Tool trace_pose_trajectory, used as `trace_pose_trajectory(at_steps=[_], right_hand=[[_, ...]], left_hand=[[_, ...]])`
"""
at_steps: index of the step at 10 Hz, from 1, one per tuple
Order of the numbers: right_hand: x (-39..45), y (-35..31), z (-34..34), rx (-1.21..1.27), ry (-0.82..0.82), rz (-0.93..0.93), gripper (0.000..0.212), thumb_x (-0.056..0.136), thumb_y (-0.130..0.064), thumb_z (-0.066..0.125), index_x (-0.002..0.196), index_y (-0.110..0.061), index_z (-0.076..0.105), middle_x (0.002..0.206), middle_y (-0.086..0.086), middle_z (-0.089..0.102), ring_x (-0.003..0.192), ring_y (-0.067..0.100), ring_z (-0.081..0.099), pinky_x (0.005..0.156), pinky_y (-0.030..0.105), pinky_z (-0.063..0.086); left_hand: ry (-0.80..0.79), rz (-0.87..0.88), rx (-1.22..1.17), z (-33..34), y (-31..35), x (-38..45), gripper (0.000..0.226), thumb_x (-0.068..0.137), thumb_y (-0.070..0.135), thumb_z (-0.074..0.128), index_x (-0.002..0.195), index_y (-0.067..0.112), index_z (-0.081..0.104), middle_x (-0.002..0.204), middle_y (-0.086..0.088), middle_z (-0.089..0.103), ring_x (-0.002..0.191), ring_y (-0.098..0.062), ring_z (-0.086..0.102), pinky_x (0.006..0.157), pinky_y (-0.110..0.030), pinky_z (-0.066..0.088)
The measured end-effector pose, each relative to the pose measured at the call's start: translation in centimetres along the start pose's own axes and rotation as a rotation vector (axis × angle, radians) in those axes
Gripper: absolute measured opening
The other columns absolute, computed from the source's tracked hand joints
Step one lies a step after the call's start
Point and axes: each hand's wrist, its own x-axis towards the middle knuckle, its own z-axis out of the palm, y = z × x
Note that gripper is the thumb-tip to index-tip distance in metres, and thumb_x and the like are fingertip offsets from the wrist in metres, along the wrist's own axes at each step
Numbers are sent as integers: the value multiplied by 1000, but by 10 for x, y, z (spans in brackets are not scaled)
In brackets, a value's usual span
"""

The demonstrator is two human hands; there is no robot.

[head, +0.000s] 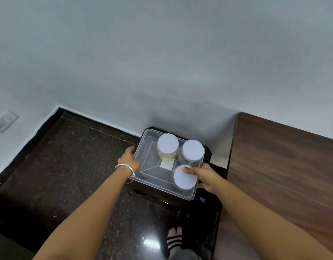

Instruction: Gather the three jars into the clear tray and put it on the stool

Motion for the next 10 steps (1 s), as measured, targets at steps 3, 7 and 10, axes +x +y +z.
trace_pose_trajectory(at_steps=[3, 7, 10], right_hand=[[49, 16, 8, 46, 61, 115, 72, 74, -6, 74, 133, -8, 32, 131, 13, 51, 100, 28, 54, 68, 38, 49], [53, 27, 1, 18, 139, 85, 76, 74, -5, 74, 133, -10, 28, 135, 12, 49, 112, 29, 53, 97, 46, 48], [13, -2, -22, -287, 189, -186, 96, 71, -7, 77, 146, -9, 16, 151, 17, 29, 136, 32, 35, 108, 36, 36]], left_hand=[[-107, -115, -85, 32, -26, 37, 59, 75, -3, 49, 129, 21, 42, 124, -10, 58, 117, -33, 47, 105, -47, 40], [-109, -72, 3, 47, -11, 25, 64, 78, 0, 53, 134, 25, 36, 131, -23, 47, 118, -40, 46, 102, -52, 43], [61, 115, 72, 58, 50, -29, 61, 75, 6, 62, 131, 19, 41, 135, -20, 46, 128, -39, 37, 106, -53, 36]])
